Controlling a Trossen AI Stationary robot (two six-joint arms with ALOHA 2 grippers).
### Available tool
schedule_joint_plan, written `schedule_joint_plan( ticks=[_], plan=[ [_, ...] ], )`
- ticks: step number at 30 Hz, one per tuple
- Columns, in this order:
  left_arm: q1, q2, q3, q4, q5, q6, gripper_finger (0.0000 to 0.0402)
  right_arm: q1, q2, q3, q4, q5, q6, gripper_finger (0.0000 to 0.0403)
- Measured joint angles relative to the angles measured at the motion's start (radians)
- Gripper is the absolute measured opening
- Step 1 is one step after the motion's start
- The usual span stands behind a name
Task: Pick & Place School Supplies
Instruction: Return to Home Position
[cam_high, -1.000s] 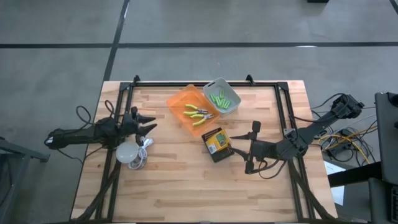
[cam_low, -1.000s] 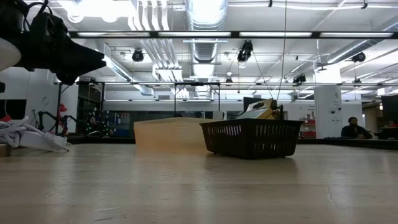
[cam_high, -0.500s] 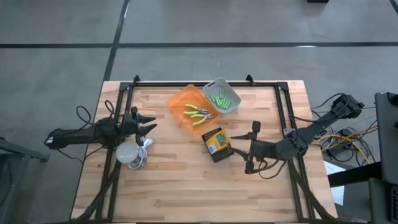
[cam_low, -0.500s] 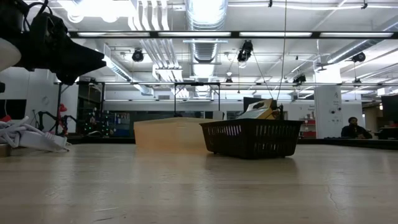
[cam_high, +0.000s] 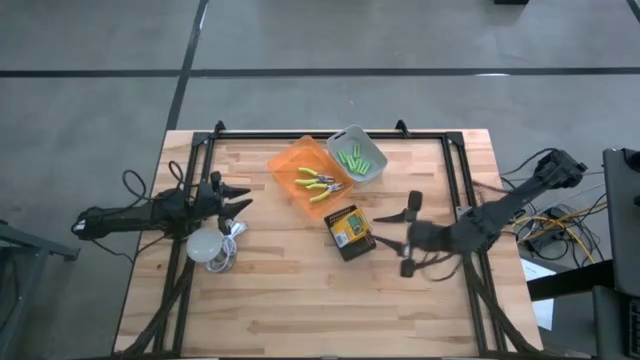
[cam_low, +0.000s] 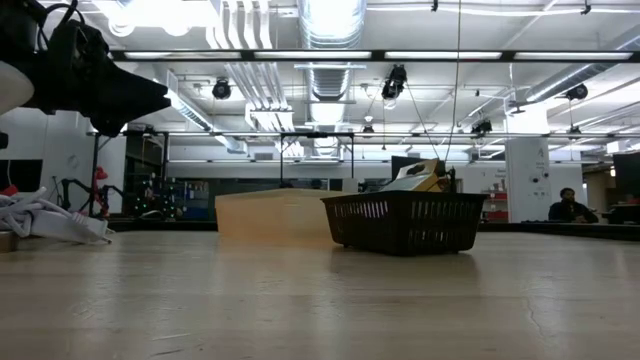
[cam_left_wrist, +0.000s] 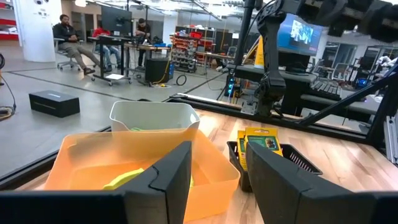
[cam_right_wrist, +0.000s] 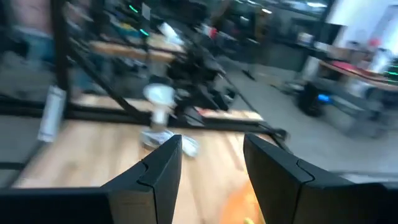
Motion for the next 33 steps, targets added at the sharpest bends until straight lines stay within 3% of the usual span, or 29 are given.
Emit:
schedule_joint_plan(
  ticks=[7,15,19,25,33],
  plan=[
    [0.0,0.0,0.0,0.0,0.0,0.0,0.0159,0.003,-0.227,-0.084,-0.089,-0.327,0.02,0.0169],
    [0.0,0.0,0.0,0.002,0.0,0.0,0.0159,-0.004,-0.496,-0.372,0.167,-0.437,-0.02,0.0169],
    [0.0,0.0,0.0,0.003,0.0,0.0,0.0159,-0.045,-0.584,-0.479,0.23,-0.459,0.07,0.0169],
    [0.0,0.0,0.0,0.003,0.0,0.0,0.0159,-0.188,-0.66,-0.57,0.254,-0.808,0.11,0.0169],
    [0.0,0.0,0.0,0.004,0.0,0.0,0.0159,-0.478,-0.666,-0.666,0.359,-1.12,0.243,0.0169]
  ],
)
